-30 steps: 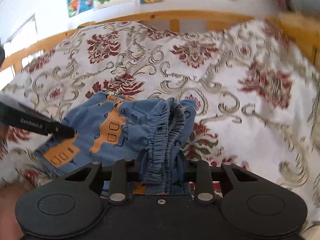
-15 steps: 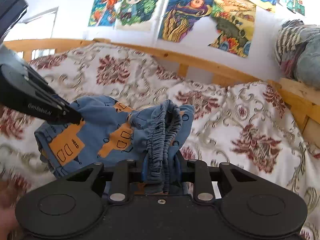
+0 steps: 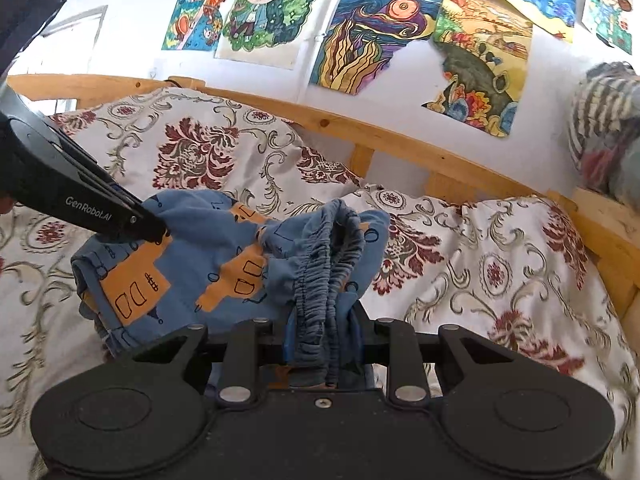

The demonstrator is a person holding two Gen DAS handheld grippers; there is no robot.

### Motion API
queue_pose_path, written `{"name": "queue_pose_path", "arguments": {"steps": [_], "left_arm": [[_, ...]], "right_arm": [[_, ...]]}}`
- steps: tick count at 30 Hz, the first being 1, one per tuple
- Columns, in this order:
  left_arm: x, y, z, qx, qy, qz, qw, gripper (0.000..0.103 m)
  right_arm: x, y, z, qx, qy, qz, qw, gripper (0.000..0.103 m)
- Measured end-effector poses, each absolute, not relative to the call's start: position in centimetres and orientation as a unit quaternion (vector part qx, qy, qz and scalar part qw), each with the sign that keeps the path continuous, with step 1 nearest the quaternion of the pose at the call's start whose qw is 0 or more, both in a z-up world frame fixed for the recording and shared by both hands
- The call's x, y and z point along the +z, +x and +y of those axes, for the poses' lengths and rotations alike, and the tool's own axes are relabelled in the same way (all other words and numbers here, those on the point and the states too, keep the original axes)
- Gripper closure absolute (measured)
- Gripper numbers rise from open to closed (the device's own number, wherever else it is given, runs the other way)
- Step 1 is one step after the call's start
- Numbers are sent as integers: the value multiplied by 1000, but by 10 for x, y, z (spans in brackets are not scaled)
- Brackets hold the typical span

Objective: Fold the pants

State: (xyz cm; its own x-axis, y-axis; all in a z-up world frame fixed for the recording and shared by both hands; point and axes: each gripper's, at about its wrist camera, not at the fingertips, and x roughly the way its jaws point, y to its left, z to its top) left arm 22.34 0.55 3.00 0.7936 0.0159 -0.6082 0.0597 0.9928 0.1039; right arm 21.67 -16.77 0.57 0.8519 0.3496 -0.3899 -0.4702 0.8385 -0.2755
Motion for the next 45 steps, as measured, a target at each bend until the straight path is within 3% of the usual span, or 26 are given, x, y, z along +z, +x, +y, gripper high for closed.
{"name": "queue_pose_path", "arguments": {"steps": [14,20,25,33,35,37,42,45], "left_arm": [[-12,256,22,-18,48,374,926,95],[-34,260,38,-27,35,395,918,89],[-35,256,44,-14,38,390,920,62],[-33,247,59,7,-6,398,917,43],[-30,241,61,16,-18,398,917,32],[-26,232,63,23,-35,393,919,15],[-12,209,61,42,-75,376,923,1],[-4,192,55,54,-73,363,927,1]], "right_arm": [[-25,254,-159,210,-178,237,932,74],[-41,264,-154,195,-178,267,927,71],[-41,272,-157,181,-168,279,928,57],[-33,260,-171,161,-149,268,938,22],[-28,253,-174,157,-138,260,943,16],[-24,245,-178,151,-126,252,948,10],[-9,220,-184,142,-93,226,959,2],[0,203,-188,134,-74,212,965,1]]}}
